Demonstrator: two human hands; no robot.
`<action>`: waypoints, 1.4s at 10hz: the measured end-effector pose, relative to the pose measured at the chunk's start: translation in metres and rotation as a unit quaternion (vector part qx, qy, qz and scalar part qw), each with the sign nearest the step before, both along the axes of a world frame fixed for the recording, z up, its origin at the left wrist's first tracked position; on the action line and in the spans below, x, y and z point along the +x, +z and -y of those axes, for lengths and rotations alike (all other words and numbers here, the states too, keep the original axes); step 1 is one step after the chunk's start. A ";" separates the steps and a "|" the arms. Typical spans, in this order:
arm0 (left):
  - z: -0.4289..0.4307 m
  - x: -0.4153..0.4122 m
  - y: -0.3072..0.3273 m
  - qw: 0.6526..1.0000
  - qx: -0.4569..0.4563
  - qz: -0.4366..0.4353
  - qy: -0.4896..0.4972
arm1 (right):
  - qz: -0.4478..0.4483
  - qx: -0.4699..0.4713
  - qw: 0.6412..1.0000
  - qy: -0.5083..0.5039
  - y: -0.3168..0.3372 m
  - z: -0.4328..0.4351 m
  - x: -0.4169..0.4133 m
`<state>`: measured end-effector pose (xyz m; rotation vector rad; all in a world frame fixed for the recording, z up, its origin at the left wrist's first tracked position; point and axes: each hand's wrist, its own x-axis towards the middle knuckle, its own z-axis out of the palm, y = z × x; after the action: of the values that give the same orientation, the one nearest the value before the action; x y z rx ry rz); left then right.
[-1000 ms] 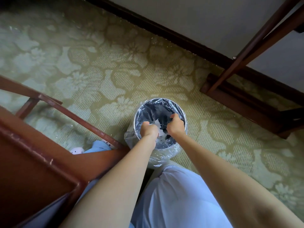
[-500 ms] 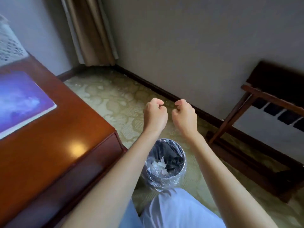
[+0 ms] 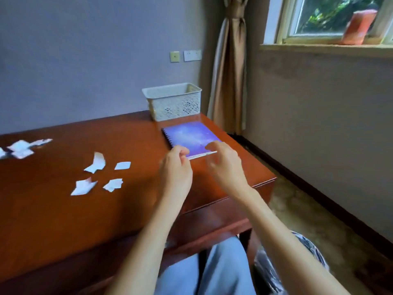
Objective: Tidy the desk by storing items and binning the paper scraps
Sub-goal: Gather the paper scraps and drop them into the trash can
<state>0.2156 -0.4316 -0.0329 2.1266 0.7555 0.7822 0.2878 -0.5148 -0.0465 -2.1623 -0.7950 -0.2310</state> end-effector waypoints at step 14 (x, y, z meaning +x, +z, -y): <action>-0.251 -0.067 -0.052 0.928 0.287 -0.238 -0.033 | -0.090 -0.314 0.915 0.238 -0.011 -0.227 -0.007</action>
<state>0.1487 -0.1804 -0.0852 2.9204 0.7511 0.4827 0.2803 -0.2880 -0.0575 -2.4203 -1.3904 0.5394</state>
